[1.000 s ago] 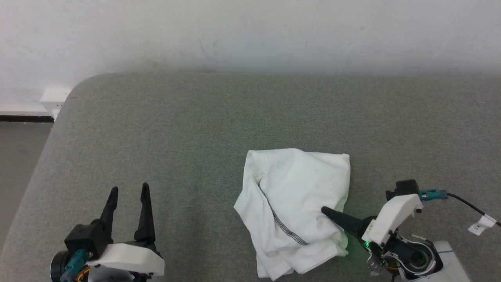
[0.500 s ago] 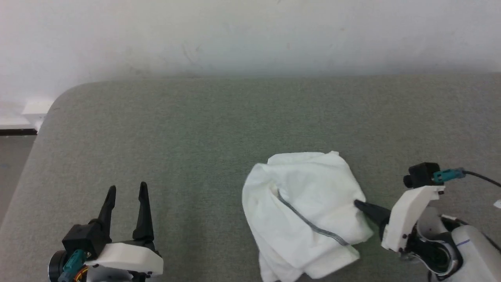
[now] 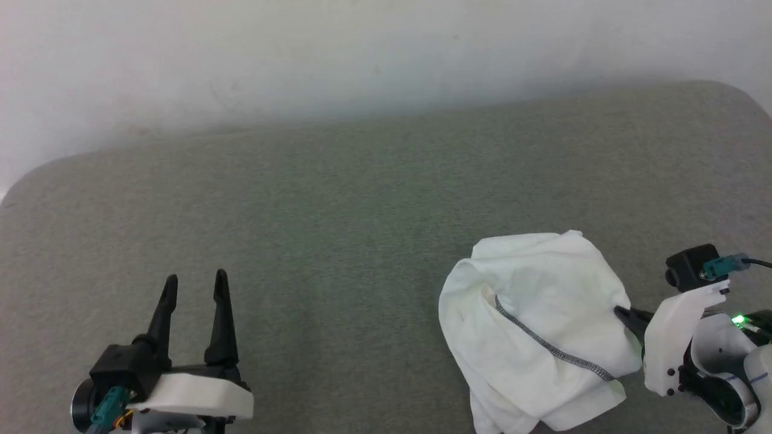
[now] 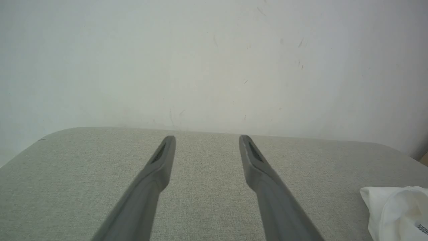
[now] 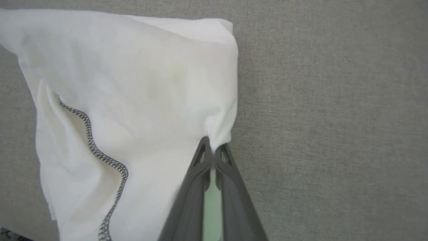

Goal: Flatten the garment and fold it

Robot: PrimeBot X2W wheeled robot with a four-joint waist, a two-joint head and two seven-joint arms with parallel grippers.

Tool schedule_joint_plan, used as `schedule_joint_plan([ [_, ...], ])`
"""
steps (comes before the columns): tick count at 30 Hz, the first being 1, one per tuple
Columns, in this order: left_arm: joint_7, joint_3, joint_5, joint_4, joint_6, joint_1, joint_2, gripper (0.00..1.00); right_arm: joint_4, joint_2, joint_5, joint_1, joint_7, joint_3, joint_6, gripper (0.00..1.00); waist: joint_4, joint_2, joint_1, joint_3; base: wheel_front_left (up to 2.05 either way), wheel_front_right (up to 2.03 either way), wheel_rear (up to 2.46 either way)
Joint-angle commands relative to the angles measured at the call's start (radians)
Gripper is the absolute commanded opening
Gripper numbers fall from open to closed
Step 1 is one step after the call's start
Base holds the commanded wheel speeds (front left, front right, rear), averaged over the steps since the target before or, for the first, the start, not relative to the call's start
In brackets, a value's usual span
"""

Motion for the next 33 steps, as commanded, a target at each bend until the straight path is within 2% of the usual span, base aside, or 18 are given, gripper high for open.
schedule_joint_plan([
  [1, -0.005, 0.002, 0.006, -0.011, -0.002, 0.006, -0.007, 1.00, -0.005, -0.009, -0.014, -0.003, 0.001, -0.001, -0.001, 0.00, -0.074, 0.0000, 0.0000, 0.024, 0.00, 0.00, 0.00],
  [8, -0.005, -0.007, 0.032, -0.094, -0.027, -0.044, 0.010, 1.00, 0.031, -0.035, -0.087, -0.119, -0.033, 0.028, -0.001, 0.00, -0.249, 0.0000, 0.0000, 0.167, 0.00, 0.00, 0.00],
  [13, 0.020, -0.031, 0.057, -0.154, -0.057, -0.128, 0.049, 1.00, 0.119, -0.035, -0.122, -0.216, -0.125, 0.009, -0.001, 0.00, -0.317, 0.0000, 0.0000, 0.299, 0.00, 0.00, 0.00],
  [22, 0.060, -0.067, 0.078, -0.204, -0.106, -0.269, 0.096, 1.00, 0.327, -0.053, -0.188, -0.341, -0.322, -0.181, -0.001, 0.00, -0.310, 0.0000, 0.0000, 0.471, 0.00, 0.00, 0.00],
  [31, 0.051, -0.073, 0.069, -0.192, -0.114, -0.293, 0.100, 1.00, 0.473, -0.011, -0.264, -0.383, -0.419, -0.335, -0.001, 0.00, -0.262, 0.0000, 0.0000, 0.506, 0.00, 0.00, 0.00],
  [32, 0.049, -0.074, 0.067, -0.187, -0.114, -0.293, 0.098, 1.00, 0.487, -0.005, -0.274, -0.384, -0.422, -0.342, -0.001, 0.28, -0.256, 0.0000, 0.0000, 0.502, 0.00, 0.00, 0.00],
  [33, 0.047, -0.075, 0.065, -0.180, -0.113, -0.294, 0.097, 1.00, 0.500, 0.001, -0.280, -0.384, -0.426, -0.351, -0.001, 0.72, -0.251, 0.0000, 0.0000, 0.496, 0.00, 0.00, 0.00],
])
